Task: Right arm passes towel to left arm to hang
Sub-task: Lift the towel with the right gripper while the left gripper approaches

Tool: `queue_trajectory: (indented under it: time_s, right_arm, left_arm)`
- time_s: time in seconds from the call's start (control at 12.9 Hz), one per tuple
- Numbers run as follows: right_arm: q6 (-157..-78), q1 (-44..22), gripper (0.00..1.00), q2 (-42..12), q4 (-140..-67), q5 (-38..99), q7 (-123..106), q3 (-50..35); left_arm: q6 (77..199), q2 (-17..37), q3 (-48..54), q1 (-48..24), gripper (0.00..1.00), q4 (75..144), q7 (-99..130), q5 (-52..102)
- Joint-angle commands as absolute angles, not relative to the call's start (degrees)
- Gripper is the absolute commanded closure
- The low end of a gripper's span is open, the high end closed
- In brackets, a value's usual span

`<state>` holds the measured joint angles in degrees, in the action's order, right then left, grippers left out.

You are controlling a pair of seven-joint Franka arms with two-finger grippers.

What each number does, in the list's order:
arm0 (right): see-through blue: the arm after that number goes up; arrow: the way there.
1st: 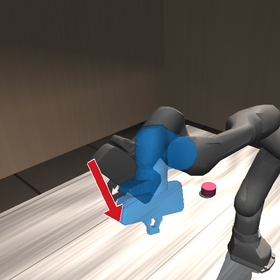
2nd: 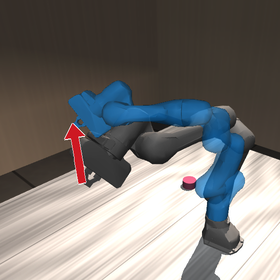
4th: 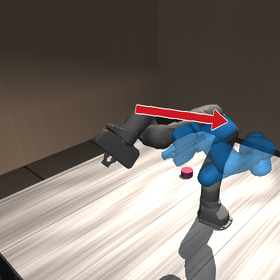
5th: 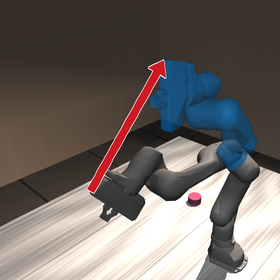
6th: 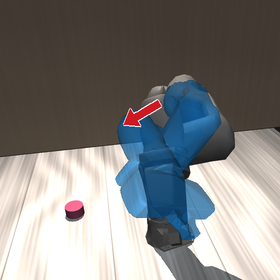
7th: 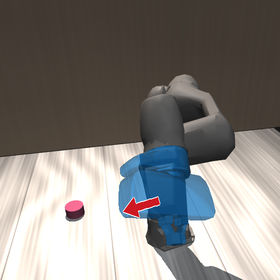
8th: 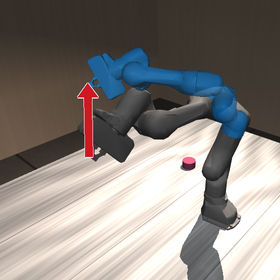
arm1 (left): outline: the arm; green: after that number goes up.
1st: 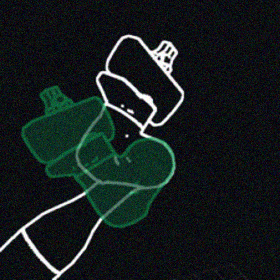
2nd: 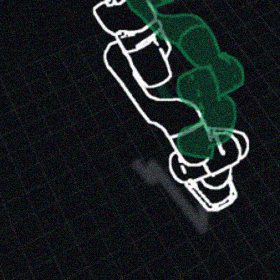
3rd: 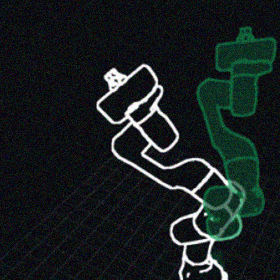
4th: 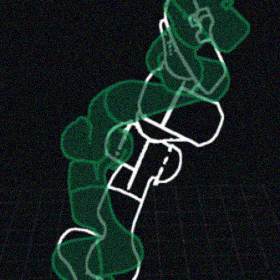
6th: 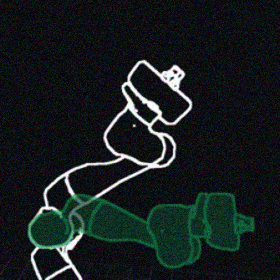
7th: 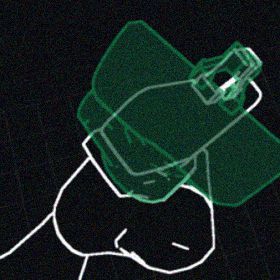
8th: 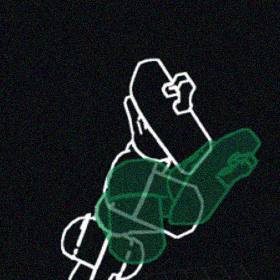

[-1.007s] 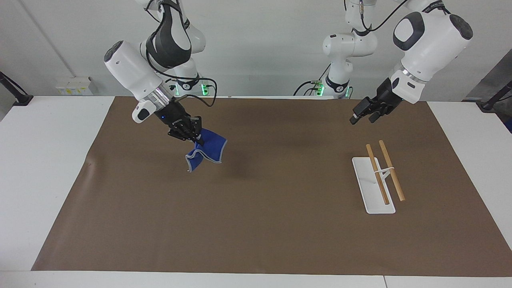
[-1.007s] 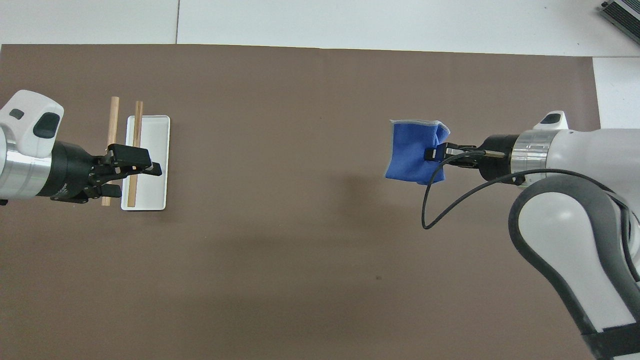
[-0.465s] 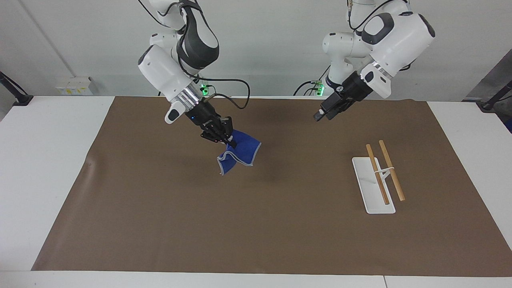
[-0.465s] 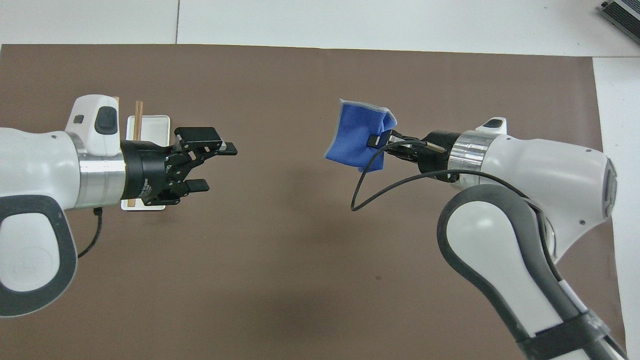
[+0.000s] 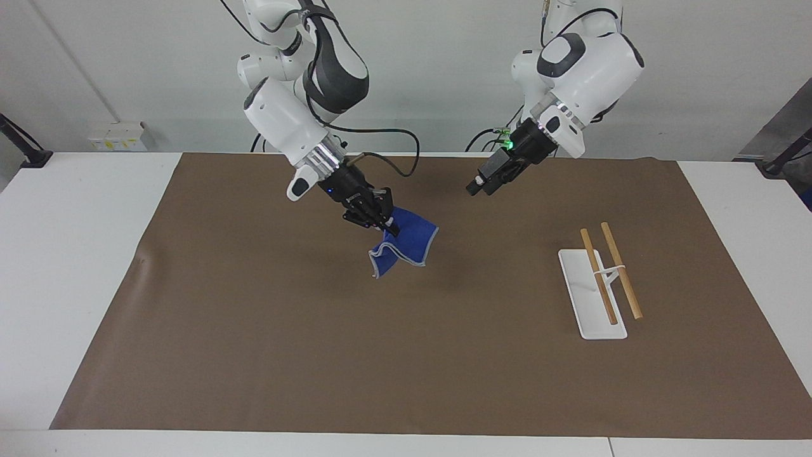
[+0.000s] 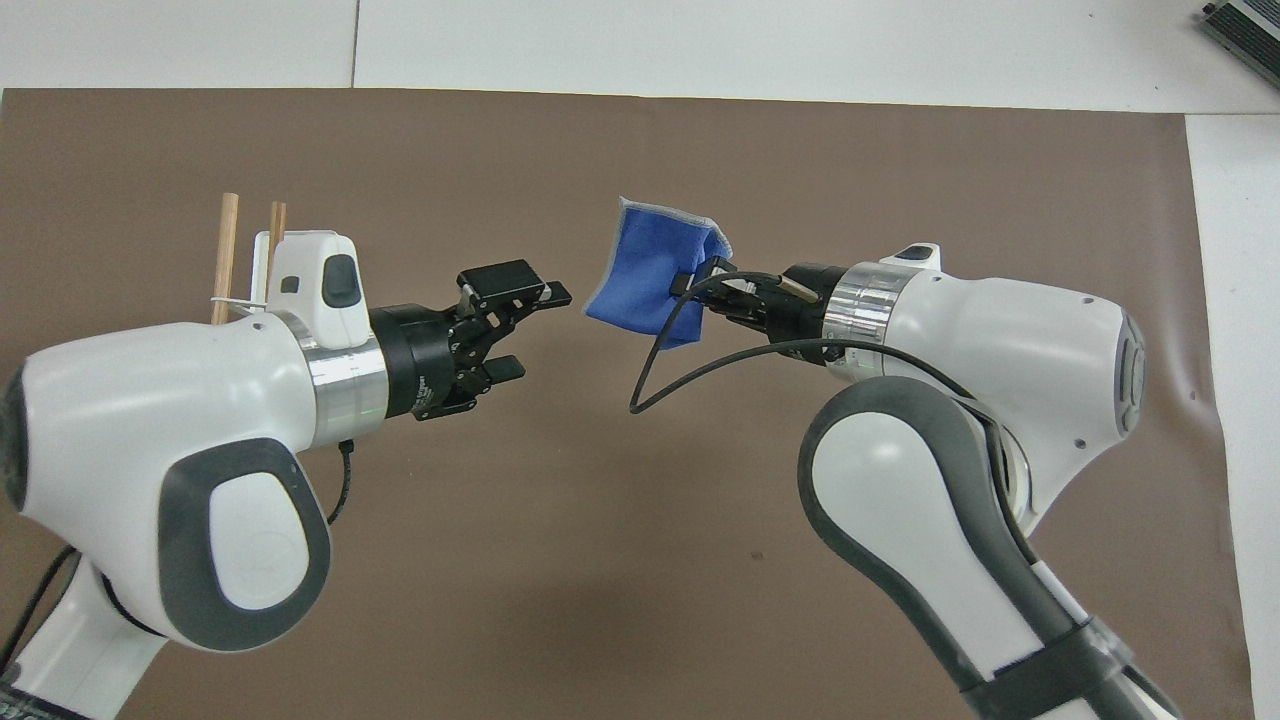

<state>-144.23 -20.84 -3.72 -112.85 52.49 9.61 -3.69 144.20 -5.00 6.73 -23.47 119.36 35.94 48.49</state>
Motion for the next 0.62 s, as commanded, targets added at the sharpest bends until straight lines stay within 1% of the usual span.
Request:
queue_trajectory:
  time_s: [0.0,0.54]
  right_arm:
    - [-145.1,-23.5,1.0,-4.4,-111.4,53.8,14.7,-3.7]
    - [-145.0,-24.3,1.0,-4.7,-110.6,53.4,15.2,-3.7]
  left_arm:
    - [152.3,-0.2,5.9,-28.2,0.0,119.3,36.0,50.4]
    - [152.6,1.1,5.9,-27.6,0.0,118.2,36.0,52.7]
